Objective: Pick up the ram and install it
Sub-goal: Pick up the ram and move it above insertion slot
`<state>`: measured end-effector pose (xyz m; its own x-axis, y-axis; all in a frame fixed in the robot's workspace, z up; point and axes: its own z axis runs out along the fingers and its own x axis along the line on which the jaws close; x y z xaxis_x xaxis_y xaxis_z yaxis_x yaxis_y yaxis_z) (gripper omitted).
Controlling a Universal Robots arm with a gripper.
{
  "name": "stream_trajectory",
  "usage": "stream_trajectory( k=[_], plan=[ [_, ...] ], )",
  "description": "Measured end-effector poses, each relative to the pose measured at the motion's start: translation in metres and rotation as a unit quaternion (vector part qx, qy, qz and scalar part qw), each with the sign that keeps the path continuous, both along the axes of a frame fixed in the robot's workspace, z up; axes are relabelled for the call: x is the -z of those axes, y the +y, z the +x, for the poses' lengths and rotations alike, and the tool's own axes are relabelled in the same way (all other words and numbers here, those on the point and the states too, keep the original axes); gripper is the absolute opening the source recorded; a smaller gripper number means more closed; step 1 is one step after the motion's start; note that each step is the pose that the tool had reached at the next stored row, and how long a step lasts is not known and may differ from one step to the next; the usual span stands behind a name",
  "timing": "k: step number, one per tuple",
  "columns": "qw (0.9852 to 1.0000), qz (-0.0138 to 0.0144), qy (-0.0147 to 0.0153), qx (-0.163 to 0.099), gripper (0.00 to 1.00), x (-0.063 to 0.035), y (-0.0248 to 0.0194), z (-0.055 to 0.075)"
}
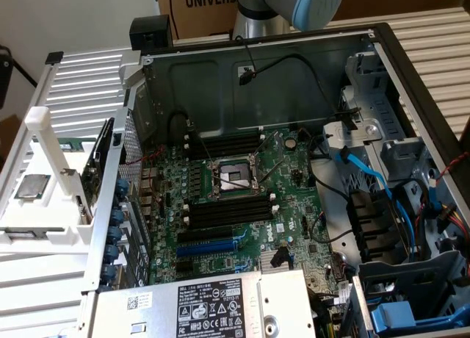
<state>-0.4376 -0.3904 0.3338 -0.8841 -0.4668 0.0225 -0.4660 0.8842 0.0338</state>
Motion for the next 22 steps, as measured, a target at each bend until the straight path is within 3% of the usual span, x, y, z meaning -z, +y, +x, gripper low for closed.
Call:
stream_trajectory(
  k=[3,6,11,16,22],
  plan=[
    [0.9996,0.0001,-0.0004,-0.028,0.1,0.0006,0.0,0.0],
    [0.998,0.0001,-0.0012,-0.064,0.1,0.0012,0.0,0.0],
    [0.9939,0.0,-0.0027,-0.11,0.1,0.0019,0.0,0.0],
    [0.9878,-0.0001,-0.0044,-0.156,0.1,0.0023,0.0,0.0],
    [0.9777,-0.0002,-0.0071,-0.21,0.1,0.003,0.0,0.0]
  ],
)
